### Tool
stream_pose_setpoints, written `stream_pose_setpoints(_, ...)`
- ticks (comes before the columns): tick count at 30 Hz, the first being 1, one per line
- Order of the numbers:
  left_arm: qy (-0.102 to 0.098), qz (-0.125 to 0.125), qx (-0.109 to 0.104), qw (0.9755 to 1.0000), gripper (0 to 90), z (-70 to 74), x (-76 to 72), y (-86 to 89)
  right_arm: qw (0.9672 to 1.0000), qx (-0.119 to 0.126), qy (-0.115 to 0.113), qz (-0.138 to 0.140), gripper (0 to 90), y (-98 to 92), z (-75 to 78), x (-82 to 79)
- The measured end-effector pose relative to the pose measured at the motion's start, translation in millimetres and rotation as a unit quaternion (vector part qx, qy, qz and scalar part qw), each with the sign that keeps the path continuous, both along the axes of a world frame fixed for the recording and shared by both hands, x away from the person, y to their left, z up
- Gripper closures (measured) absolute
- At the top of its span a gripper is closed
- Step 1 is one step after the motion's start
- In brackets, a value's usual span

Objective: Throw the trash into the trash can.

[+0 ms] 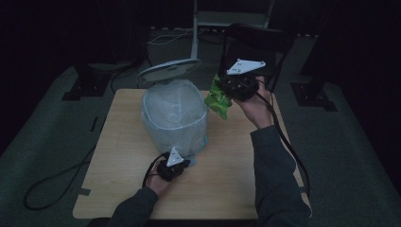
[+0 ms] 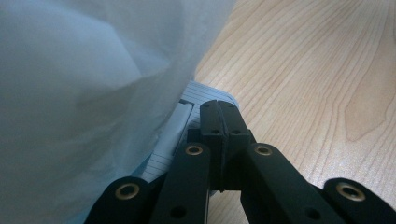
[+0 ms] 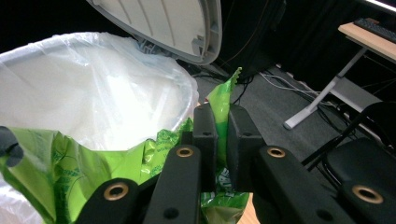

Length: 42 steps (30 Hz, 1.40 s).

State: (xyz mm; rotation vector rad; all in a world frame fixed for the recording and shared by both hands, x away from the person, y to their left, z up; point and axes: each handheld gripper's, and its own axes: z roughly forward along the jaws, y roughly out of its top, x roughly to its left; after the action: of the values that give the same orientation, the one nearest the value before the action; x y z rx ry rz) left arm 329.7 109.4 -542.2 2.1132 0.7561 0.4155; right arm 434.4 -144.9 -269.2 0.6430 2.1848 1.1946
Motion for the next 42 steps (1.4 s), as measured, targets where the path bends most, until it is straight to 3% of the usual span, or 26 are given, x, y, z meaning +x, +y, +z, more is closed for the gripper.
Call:
stream_pose_setpoints(15, 0.000, 0.001, 0.000, 1.0000, 90.0, 0.0, 0.0, 0.0, 0.9998, 0.015, 0.003, 0.010, 83.1, 13.3, 7.9, 7.6)
stream_pose_setpoints(42, 0.000, 0.000, 0.000, 1.0000, 90.0, 0.0, -0.1, 0.0, 0.9994, 0.021, 0.005, 0.028, 83.2, 48.3, 18.2, 15.5)
